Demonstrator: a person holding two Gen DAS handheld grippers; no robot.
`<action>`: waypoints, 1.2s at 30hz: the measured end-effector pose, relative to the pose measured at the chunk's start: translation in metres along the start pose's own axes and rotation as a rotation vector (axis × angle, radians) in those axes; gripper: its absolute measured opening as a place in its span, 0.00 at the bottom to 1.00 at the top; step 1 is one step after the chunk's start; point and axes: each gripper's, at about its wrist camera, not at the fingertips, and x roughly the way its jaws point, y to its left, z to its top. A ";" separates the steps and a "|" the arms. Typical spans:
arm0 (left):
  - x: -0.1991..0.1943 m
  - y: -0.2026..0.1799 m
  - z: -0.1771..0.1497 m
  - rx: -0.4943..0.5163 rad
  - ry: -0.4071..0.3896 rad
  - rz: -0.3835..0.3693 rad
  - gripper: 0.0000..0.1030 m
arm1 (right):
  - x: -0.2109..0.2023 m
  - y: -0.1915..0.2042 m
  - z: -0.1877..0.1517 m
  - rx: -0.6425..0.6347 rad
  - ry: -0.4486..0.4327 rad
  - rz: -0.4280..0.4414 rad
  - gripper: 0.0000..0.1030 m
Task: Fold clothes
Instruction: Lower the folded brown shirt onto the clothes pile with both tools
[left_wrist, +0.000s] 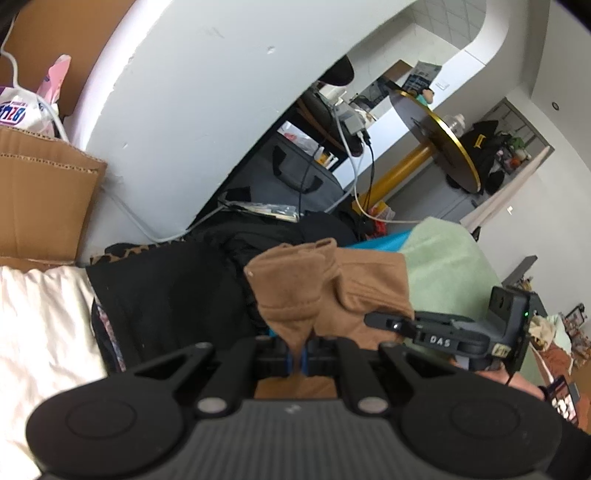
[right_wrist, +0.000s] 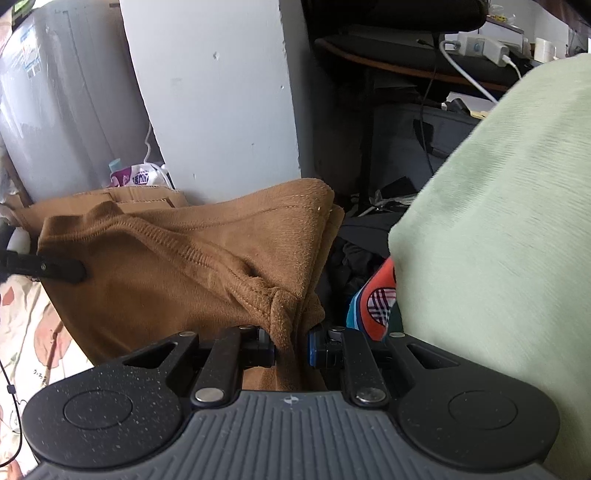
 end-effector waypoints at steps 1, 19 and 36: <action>0.002 0.002 0.002 0.000 0.001 0.003 0.04 | 0.004 -0.001 0.002 0.000 0.005 0.000 0.15; 0.031 0.049 0.029 -0.010 -0.015 0.080 0.04 | 0.080 -0.003 0.026 -0.032 0.031 -0.018 0.15; 0.071 0.096 0.046 0.002 -0.014 0.230 0.04 | 0.161 -0.007 0.043 -0.045 0.087 -0.080 0.16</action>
